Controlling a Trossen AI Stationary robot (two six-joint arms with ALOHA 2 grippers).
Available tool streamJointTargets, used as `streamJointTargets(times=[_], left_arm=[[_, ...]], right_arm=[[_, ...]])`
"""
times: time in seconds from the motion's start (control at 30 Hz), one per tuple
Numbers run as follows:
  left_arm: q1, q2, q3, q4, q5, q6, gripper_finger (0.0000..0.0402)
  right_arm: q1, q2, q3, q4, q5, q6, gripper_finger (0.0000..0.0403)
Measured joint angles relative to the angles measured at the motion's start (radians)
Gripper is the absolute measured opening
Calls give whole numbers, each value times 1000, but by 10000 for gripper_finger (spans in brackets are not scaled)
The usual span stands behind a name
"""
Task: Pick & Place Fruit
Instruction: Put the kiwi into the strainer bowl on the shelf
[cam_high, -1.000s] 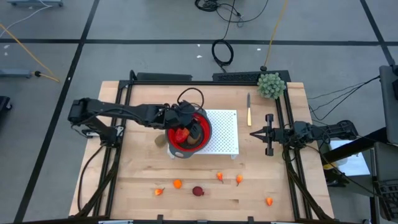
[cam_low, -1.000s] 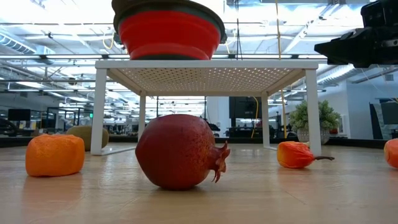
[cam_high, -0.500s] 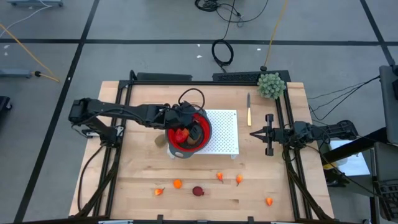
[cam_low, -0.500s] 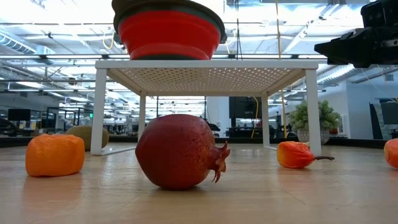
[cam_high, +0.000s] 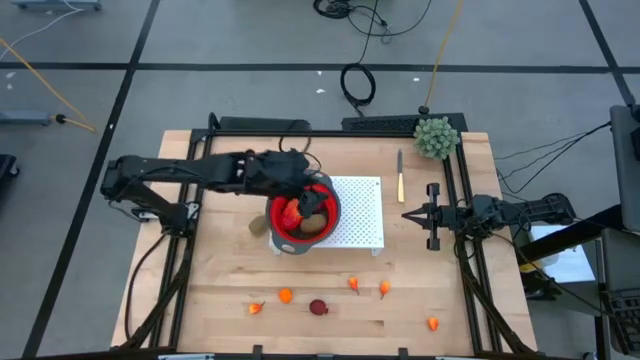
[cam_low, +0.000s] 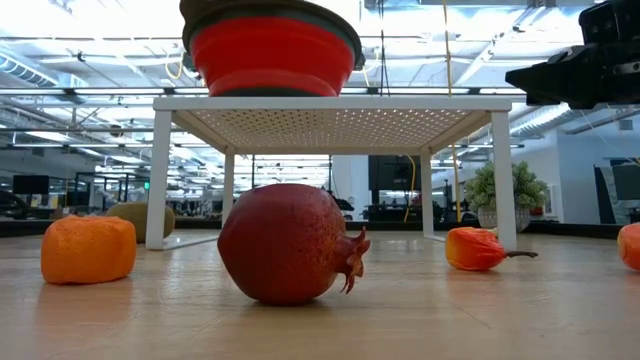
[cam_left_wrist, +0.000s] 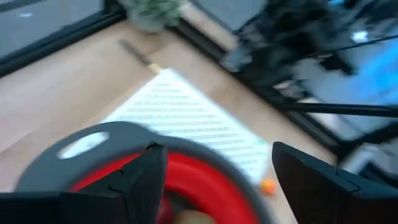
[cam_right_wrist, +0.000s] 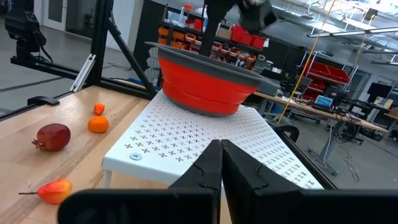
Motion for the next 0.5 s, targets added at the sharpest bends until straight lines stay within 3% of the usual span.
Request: streamJointTargets(times=[0.23, 0.5], left_arm=[[-48, -64, 37, 5, 161, 1, 278], [-144, -96, 37, 0, 176, -37, 282]], right_arm=[[0, 0, 0, 0, 0, 0, 0], [0, 0, 0, 0, 0, 24, 0]])
